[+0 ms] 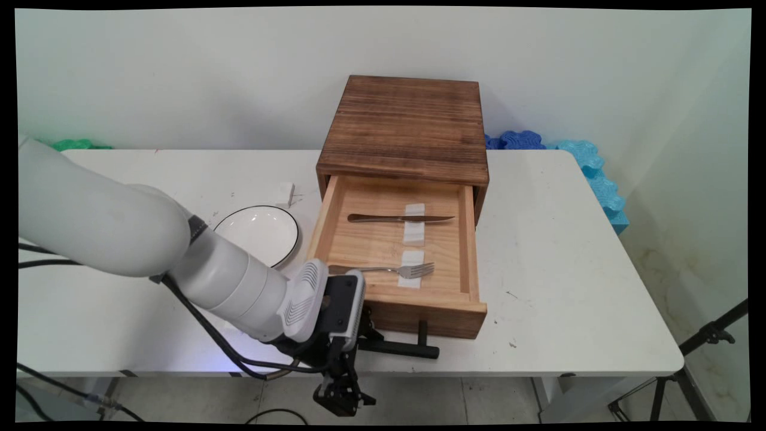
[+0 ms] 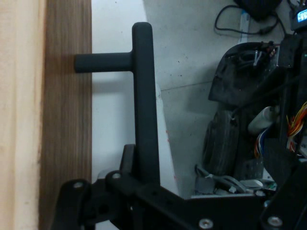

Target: Open the drawer

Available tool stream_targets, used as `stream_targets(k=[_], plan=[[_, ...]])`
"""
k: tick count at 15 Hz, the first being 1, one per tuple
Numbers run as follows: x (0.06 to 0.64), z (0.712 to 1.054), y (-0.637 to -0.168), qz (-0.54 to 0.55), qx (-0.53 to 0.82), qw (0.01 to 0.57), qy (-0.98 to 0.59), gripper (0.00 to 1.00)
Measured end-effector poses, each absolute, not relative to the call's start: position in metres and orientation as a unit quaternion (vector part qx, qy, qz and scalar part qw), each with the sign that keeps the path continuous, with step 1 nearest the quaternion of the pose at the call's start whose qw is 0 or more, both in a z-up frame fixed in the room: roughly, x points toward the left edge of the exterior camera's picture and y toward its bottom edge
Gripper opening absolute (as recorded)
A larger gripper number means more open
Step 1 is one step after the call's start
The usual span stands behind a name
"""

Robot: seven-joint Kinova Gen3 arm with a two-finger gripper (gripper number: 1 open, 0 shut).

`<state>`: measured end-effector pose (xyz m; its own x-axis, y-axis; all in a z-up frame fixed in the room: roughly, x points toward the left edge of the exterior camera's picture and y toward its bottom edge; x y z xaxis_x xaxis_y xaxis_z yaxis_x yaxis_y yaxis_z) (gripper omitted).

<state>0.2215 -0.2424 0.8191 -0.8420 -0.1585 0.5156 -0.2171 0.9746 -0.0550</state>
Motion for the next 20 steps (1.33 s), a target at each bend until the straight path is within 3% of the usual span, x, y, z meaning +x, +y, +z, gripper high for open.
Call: stream_targets(k=[20], plan=[[0.218,0.824,-0.22,0.051,0.095,0.268,-0.957,1.0]])
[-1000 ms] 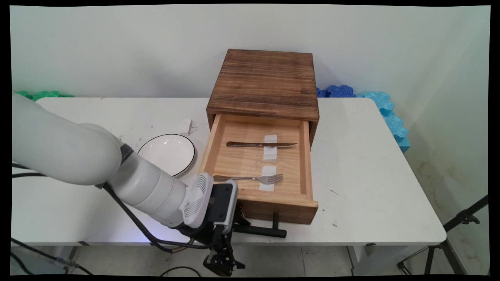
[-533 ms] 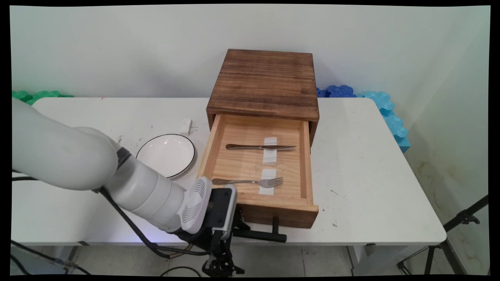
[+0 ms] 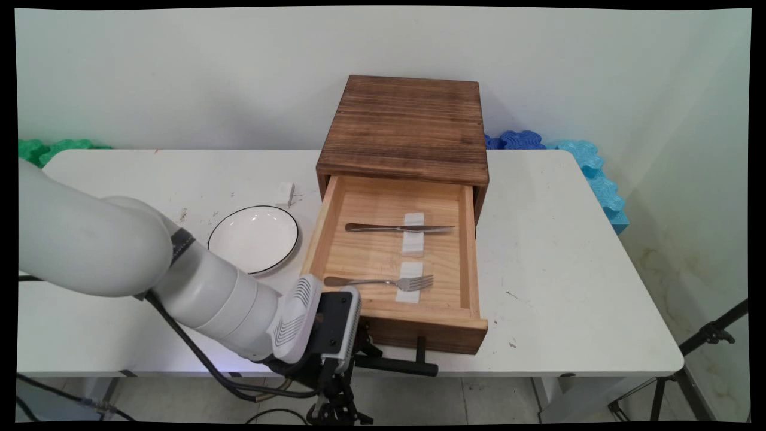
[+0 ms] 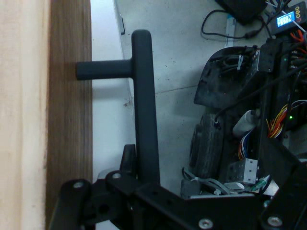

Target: Open the drawer

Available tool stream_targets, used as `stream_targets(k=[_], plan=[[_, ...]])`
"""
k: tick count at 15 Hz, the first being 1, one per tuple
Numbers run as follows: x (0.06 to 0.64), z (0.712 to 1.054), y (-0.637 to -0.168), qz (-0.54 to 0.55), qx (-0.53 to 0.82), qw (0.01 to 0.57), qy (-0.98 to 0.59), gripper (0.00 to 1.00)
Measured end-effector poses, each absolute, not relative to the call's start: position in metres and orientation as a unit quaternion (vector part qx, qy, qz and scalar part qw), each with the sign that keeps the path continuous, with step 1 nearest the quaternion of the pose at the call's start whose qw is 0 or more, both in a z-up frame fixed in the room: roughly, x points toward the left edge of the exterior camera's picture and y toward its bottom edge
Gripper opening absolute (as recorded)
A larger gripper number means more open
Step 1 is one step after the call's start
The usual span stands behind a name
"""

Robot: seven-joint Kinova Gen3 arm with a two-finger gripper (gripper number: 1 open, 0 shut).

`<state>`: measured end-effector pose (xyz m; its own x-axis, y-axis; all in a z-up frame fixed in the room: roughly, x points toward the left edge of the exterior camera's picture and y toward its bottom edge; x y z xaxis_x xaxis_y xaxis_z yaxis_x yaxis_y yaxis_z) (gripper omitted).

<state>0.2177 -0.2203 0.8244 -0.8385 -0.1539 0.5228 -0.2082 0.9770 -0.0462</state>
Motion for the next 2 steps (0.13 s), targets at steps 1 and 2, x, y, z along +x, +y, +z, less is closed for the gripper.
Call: stream_targets(k=[1,2], plan=[[0.2179,0.8249,-0.2197,0.051,0.094,0.268,-0.957,1.0],[0.218,0.8255,-0.219,0.051,0.094,0.268,-0.957,1.0]])
